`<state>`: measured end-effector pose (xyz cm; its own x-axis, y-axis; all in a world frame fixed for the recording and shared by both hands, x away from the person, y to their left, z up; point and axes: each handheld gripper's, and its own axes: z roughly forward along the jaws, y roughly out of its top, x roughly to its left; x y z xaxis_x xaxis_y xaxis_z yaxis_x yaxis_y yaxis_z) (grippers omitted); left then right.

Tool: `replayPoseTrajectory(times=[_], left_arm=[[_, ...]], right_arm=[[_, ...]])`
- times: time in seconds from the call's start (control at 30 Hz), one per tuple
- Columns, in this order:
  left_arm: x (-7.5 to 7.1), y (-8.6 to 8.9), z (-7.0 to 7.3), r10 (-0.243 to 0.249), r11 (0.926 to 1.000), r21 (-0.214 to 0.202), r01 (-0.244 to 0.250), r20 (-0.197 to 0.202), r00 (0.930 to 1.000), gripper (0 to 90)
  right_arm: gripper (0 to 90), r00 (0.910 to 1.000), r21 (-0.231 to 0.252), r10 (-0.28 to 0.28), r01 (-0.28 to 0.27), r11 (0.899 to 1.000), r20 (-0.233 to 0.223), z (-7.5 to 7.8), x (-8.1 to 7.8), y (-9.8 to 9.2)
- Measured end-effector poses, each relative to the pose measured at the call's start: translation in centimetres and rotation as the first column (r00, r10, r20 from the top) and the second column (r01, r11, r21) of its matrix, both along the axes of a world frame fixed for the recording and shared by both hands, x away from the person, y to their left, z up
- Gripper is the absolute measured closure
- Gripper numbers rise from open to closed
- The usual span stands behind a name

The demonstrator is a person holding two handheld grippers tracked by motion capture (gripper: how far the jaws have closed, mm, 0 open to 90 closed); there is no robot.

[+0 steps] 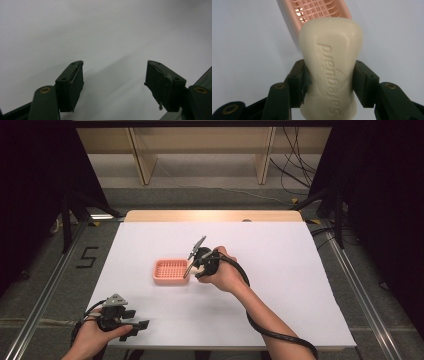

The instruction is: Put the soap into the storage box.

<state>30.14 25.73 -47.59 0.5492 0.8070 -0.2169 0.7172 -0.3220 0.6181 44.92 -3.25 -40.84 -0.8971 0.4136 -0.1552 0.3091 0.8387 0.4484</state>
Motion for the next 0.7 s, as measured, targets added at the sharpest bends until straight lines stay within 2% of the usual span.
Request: replayPoseTrajectory(times=[0.17,0.3,0.33,0.43,0.47,0.53,0.7], left_arm=[[0.00,0.01,0.00,0.000,1.0000,0.000,0.000,0.000,1.0000,30.4],[0.02,0.05,0.00,-0.002,1.0000,0.000,0.002,0.001,1.0000,30.4],[0.02,0.05,-0.01,-0.002,1.0000,0.000,0.002,0.000,1.0000,30.4],[0.07,0.02,-0.07,0.008,0.9999,0.010,-0.008,0.001,1.0000,30.4],[0.08,0.03,-0.06,0.002,0.9999,0.012,-0.002,0.000,1.0000,30.4],[0.04,0.04,-0.01,-0.007,1.0000,0.005,0.007,-0.001,1.0000,30.4],[0.08,0.02,-0.07,0.004,0.9999,0.010,-0.004,0.001,1.0000,30.4]], right_arm=[[50.5,1.0000,0.002,0.007,-0.007,1.000,0.004,0.00,0.09,0.20],[50.5,0.9999,-0.001,-0.010,0.010,1.000,-0.003,-0.01,0.04,0.38],[50.5,1.0000,0.000,0.007,-0.007,1.000,0.001,-0.01,0.16,0.37],[50.5,0.9999,0.002,0.013,-0.013,1.000,0.007,-0.06,0.23,0.49],[50.5,1.0000,0.003,-0.002,0.002,1.000,0.000,-0.02,0.17,0.52],[50.5,1.0000,0.001,0.004,-0.004,1.000,0.002,-0.04,0.25,0.61],[50.5,1.0000,0.004,0.004,-0.004,1.000,0.004,0.04,0.36,0.83]])
